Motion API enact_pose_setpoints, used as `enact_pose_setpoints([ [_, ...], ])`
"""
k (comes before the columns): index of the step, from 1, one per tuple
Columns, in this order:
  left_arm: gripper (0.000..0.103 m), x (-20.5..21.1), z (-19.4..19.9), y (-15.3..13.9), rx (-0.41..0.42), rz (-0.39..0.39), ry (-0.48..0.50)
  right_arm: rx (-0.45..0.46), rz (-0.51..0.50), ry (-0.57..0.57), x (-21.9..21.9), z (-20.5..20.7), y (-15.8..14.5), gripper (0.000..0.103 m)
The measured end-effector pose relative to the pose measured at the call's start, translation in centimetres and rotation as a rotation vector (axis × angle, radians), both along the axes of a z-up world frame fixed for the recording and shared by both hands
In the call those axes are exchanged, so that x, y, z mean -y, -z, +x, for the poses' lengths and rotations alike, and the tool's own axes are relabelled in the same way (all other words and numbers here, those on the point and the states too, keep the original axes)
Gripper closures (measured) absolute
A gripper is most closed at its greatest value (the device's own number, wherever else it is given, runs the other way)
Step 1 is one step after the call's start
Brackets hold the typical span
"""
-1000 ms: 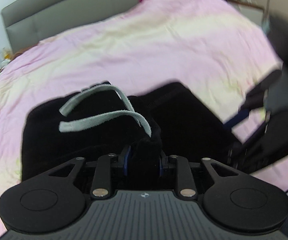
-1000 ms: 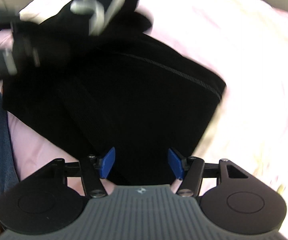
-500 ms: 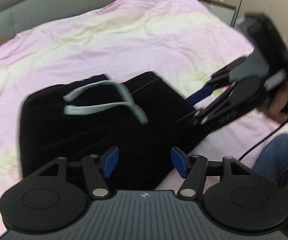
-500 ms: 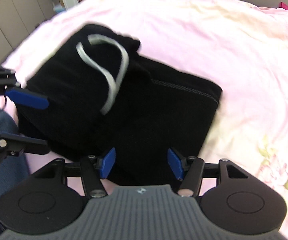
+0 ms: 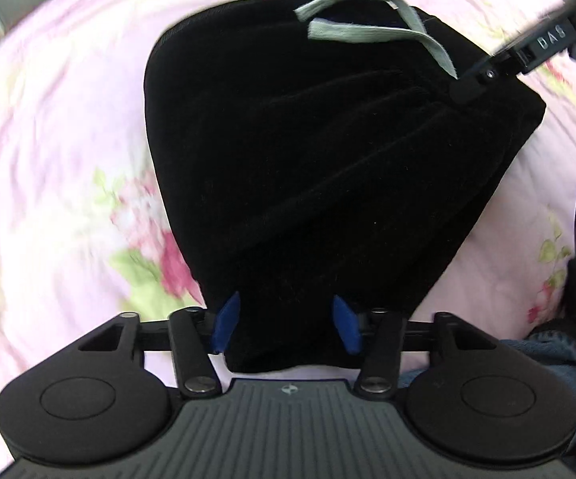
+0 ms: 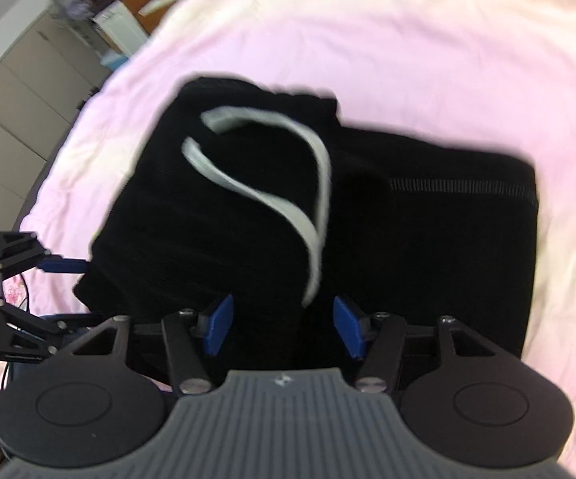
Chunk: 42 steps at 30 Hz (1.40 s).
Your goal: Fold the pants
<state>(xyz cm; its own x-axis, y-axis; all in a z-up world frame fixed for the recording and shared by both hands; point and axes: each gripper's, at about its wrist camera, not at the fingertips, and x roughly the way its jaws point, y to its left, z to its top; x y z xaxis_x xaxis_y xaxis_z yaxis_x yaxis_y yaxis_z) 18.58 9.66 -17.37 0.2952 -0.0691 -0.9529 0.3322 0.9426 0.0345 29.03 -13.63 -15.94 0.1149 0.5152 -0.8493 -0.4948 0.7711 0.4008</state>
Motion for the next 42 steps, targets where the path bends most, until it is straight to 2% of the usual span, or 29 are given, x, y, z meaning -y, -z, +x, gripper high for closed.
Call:
enact_pose_setpoints([
  [1,0.06,-0.2,0.0,0.3,-0.015,-0.002,-0.004,-0.023,0.018,0.021,0.4,-0.1,0.2,0.054],
  [2,0.067,-0.2,-0.1,0.5,-0.026,0.004,0.0,-0.039,0.05,0.032,0.8,-0.2,0.2,0.075],
  [4,0.076,-0.3,-0.4,0.9,-0.046,0.0,0.013,-0.055,0.093,0.054,1.3,-0.6,0.0,0.082],
  [5,0.084,-0.5,-0.5,1.1,-0.06,-0.011,0.01,-0.035,0.089,0.048,1.5,-1.0,-0.4,0.091],
  [7,0.096,-1.4,-1.1,1.2,-0.09,-0.05,-0.003,0.003,0.078,0.026,1.7,-2.1,-1.3,0.101],
  [8,0.099,-1.8,-1.2,1.1,-0.094,-0.07,-0.017,0.019,0.074,0.017,1.9,-2.7,-1.7,0.101],
  [12,0.098,-3.0,-1.9,-0.6,-0.044,-0.147,-0.063,0.03,0.036,-0.009,2.0,-4.6,-1.9,0.102],
  [14,0.09,-3.5,-2.0,-2.1,0.006,-0.19,-0.081,0.023,0.0,-0.01,1.6,-5.0,-0.7,0.102],
  [15,0.09,-3.6,-1.9,-2.8,0.035,-0.204,-0.093,0.019,-0.004,-0.004,1.5,-5.2,-0.3,0.102],
  [17,0.08,-3.7,-1.0,-4.2,0.086,-0.217,-0.117,0.02,0.01,0.02,1.7,-5.0,0.3,0.101],
  [18,0.078,-3.6,-0.7,-4.7,0.106,-0.215,-0.123,0.021,0.024,0.026,1.8,-4.8,0.3,0.1],
  [20,0.076,-3.2,0.0,-5.4,0.144,-0.202,-0.136,0.028,0.041,0.028,1.8,-4.4,-0.3,0.093],
  [23,0.072,-2.5,1.4,-5.6,0.163,-0.194,-0.147,0.066,0.067,0.052,2.1,-4.0,-1.5,0.056],
  [26,0.072,-1.9,3.0,-5.4,0.166,-0.169,-0.149,0.064,0.141,0.103,2.5,-2.6,-2.4,0.055],
  [29,0.072,-1.5,4.3,-5.1,0.157,-0.17,-0.147,0.038,0.192,0.193,2.6,-0.6,-2.0,0.051],
  [33,0.072,-1.5,5.6,-4.5,0.147,-0.177,-0.166,-0.087,0.297,0.315,2.5,2.8,0.5,0.042],
  [37,0.072,-2.2,6.6,-3.7,0.141,-0.204,-0.201,-0.173,0.342,0.361,1.7,5.1,3.2,0.042],
  [39,0.072,-2.6,6.7,-3.7,0.14,-0.209,-0.21,-0.193,0.389,0.37,1.4,5.5,3.9,0.07],
  [42,0.072,-3.0,7.0,-3.9,0.154,-0.195,-0.219,-0.149,0.391,0.339,0.7,5.7,2.5,0.086],
])
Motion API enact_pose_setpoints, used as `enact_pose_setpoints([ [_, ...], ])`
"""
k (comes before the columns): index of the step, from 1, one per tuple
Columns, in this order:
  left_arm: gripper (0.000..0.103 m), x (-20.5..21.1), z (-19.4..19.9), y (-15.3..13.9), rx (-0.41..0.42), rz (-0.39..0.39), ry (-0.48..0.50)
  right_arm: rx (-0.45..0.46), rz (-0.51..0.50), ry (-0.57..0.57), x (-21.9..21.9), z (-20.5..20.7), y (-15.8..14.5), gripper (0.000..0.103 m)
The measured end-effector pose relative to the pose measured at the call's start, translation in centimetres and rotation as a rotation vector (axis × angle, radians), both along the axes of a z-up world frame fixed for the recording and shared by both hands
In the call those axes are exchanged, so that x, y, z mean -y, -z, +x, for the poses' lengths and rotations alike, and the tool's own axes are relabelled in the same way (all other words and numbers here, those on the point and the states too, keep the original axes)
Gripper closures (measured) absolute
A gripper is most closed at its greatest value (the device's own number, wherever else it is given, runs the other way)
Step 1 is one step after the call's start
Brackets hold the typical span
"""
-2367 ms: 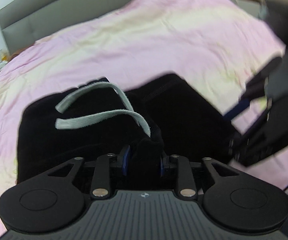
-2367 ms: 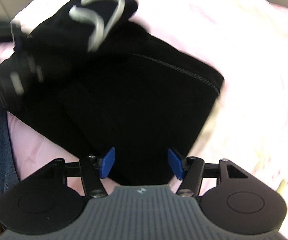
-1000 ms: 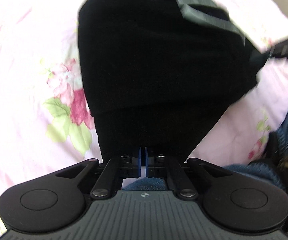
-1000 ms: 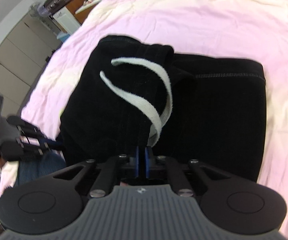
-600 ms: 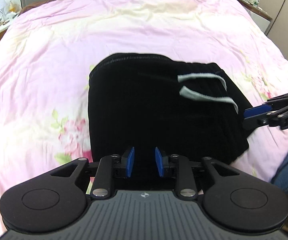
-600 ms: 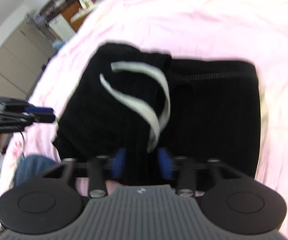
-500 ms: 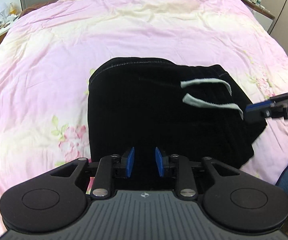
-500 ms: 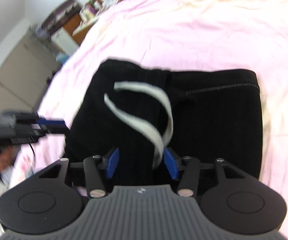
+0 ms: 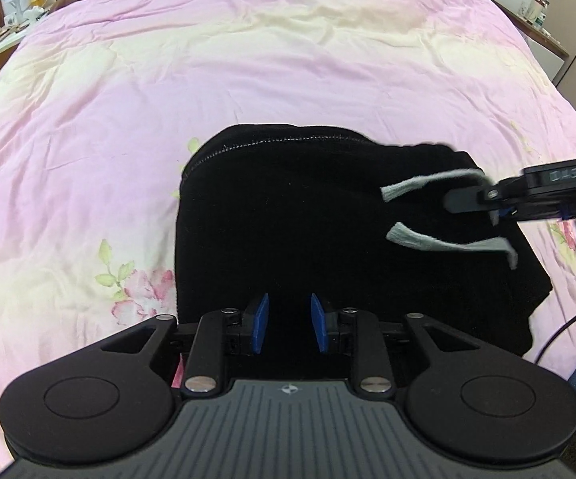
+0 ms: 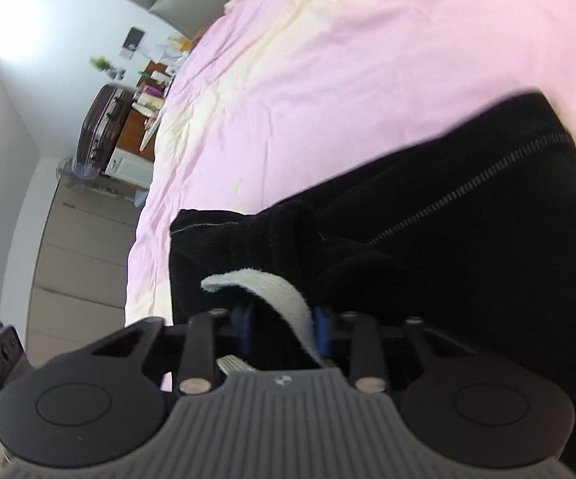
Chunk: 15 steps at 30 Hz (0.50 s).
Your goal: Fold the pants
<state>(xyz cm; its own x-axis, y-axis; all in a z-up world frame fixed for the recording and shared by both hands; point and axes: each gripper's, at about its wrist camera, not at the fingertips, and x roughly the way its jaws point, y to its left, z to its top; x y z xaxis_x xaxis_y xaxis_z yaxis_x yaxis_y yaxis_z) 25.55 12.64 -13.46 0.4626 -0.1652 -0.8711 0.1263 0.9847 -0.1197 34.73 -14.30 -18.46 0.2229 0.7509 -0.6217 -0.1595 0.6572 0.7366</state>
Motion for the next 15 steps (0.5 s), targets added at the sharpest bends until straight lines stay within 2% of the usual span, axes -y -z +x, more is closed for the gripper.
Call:
enact_pose_setpoints([
  [5,0.072,-0.6,0.1,-2.0,0.074,-0.021,-0.046,0.15,-0.015,-0.112,-1.9,0.3,-7.2,0.089],
  [9,0.072,-0.2,0.1,-3.6,0.136,-0.086,-0.061,0.257,-0.028,-0.151,-1.4,0.7,-12.9,0.089],
  [12,0.072,0.8,0.5,-3.7,0.149,-0.067,-0.058,0.243,-0.08,-0.117,0.9,1.9,-14.0,0.089],
  [15,0.072,1.7,1.2,-3.2,0.145,-0.075,-0.051,0.187,-0.146,-0.044,3.9,3.1,-12.2,0.089],
])
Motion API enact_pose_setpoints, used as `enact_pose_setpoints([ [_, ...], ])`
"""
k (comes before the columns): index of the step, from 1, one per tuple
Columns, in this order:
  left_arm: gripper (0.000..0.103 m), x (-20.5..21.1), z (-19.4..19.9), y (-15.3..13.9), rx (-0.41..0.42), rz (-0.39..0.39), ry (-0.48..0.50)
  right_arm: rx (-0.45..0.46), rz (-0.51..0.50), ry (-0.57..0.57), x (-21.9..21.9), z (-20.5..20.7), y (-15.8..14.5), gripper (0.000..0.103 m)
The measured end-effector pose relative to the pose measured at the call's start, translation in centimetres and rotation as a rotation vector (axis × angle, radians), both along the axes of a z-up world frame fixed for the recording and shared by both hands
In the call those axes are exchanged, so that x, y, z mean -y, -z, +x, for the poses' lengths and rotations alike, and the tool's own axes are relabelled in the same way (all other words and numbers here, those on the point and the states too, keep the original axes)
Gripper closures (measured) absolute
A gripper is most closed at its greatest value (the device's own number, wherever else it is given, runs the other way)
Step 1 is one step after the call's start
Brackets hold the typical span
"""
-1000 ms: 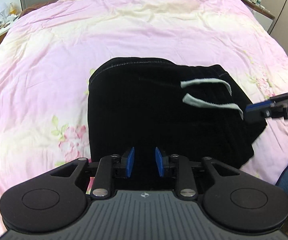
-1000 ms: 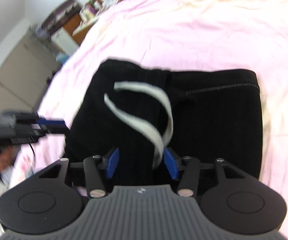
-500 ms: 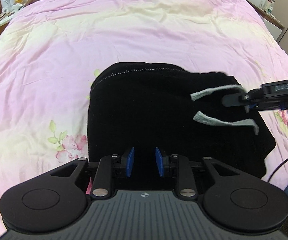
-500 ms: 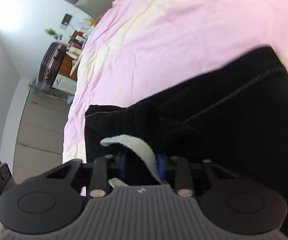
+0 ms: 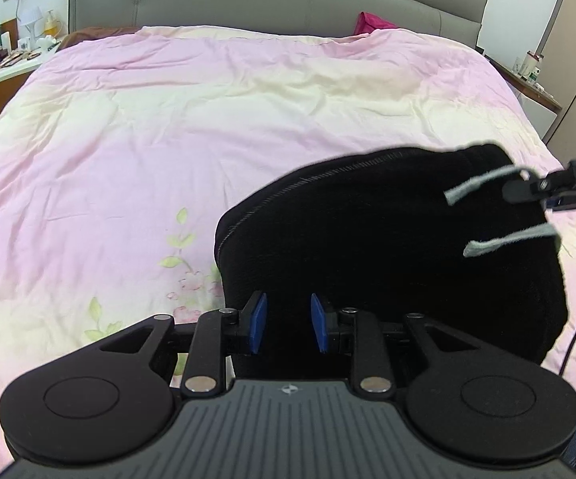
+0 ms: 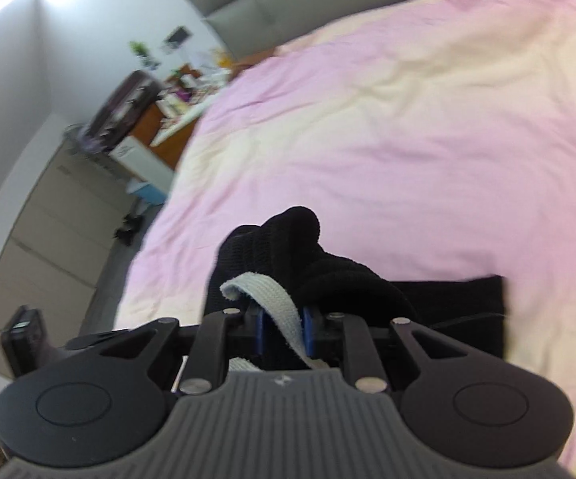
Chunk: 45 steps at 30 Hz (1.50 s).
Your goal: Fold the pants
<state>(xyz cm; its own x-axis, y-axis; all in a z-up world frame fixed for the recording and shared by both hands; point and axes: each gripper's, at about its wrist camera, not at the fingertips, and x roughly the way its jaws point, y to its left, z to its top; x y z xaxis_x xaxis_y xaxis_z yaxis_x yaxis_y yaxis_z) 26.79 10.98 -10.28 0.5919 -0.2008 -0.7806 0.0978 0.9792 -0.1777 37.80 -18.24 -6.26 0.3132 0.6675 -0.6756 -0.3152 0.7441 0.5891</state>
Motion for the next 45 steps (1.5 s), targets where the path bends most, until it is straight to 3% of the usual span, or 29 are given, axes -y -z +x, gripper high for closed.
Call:
enact_pose_setpoints([
  [3,0.072,0.8,0.6,0.7,-0.009,0.008,0.011,-0.063,-0.074,0.094,4.0,0.8,3.4,0.089],
  [7,0.072,1.7,1.6,1.7,-0.031,0.017,0.012,-0.209,-0.057,0.16,7.4,1.0,9.5,0.089],
  [12,0.072,2.0,3.2,2.2,-0.036,0.057,0.011,-0.178,-0.145,0.157,7.6,1.6,12.6,0.088],
  [17,0.072,2.1,4.2,1.8,-0.032,0.097,0.051,-0.138,-0.213,0.072,6.9,1.4,10.4,0.077],
  [21,0.072,2.6,5.2,1.9,-0.021,0.103,0.11,0.028,-0.357,0.027,6.8,0.1,5.6,0.073],
  [25,0.072,4.0,7.6,3.4,-0.01,0.131,0.11,0.133,-0.341,-0.081,4.0,-0.5,2.9,0.074],
  [27,0.073,4.6,9.0,5.2,-0.063,0.153,0.111,0.148,-0.406,-0.123,1.9,0.0,4.0,0.078],
  [29,0.075,4.8,10.1,7.1,-0.118,0.186,0.108,0.105,-0.485,-0.128,0.7,0.8,6.5,0.08],
  [33,0.082,5.4,11.7,9.9,-0.191,0.225,0.082,0.087,-0.544,-0.112,0.7,0.8,10.2,0.083],
  [35,0.082,6.0,11.7,9.1,-0.193,0.272,0.091,0.093,-0.56,-0.112,0.5,0.6,10.0,0.083],
  [38,0.082,5.4,9.6,6.6,-0.14,0.275,0.095,0.113,-0.574,-0.109,0.1,0.1,8.7,0.082],
  [42,0.08,4.0,4.0,2.7,-0.048,0.27,0.132,0.159,-0.499,-0.079,0.8,-2.8,5.8,0.079],
  [45,0.072,3.5,-1.1,0.2,0.003,0.255,0.191,0.182,-0.435,-0.102,0.5,-5.9,4.2,0.079],
])
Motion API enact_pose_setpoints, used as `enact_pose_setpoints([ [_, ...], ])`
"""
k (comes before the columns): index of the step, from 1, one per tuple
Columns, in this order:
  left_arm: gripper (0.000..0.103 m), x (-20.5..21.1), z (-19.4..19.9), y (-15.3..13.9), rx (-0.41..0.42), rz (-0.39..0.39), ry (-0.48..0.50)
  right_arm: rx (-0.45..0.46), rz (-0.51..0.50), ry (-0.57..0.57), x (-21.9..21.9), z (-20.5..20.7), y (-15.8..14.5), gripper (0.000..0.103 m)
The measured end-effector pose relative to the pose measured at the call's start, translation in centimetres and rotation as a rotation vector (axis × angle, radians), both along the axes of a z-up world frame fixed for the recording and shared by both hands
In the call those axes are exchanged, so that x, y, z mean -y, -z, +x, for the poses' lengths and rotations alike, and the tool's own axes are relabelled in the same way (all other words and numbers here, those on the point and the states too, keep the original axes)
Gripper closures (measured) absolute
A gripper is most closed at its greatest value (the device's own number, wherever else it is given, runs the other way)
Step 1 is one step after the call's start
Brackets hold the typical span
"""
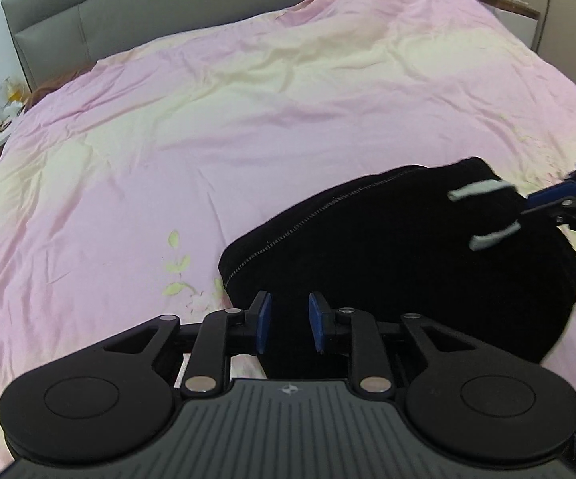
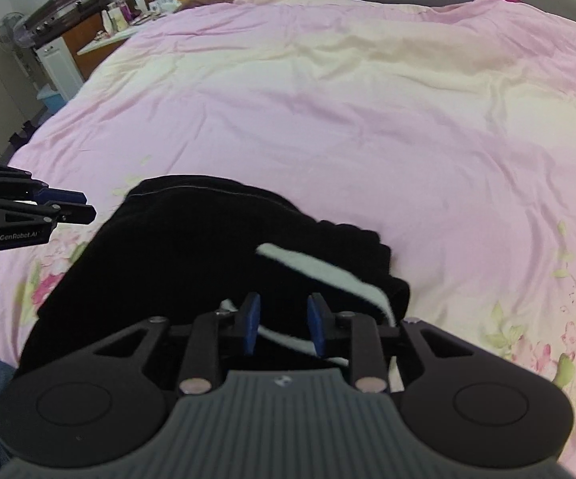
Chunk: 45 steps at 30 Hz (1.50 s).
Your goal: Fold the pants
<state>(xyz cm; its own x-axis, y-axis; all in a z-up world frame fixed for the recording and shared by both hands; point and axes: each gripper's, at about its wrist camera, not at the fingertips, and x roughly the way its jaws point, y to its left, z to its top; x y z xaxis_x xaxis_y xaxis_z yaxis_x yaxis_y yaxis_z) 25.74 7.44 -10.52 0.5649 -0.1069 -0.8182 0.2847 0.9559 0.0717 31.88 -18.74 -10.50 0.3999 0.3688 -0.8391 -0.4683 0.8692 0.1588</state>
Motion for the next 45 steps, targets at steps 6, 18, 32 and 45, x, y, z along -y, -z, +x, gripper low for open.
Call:
enact_pose_setpoints([
  [6,0.043,2.1,-8.1,-0.4,-0.022,0.001,0.146,0.021,0.047,-0.099,-2.3,-6.5,-0.6,0.079],
  [18,0.085,6.6,-11.4,7.0,-0.076,0.287,0.265,0.008,-0.032,0.011,-0.4,-9.1,3.6,0.075],
  [32,0.084,5.1,-11.7,7.4,-0.283,0.17,0.212,-0.066,-0.029,-0.023,1.9,-9.6,5.9,0.078],
  [45,0.07,0.6,-8.4,-1.8,-0.169,-0.138,0.067,-0.009,-0.011,-0.041,5.7,-10.9,1.9,0.08],
])
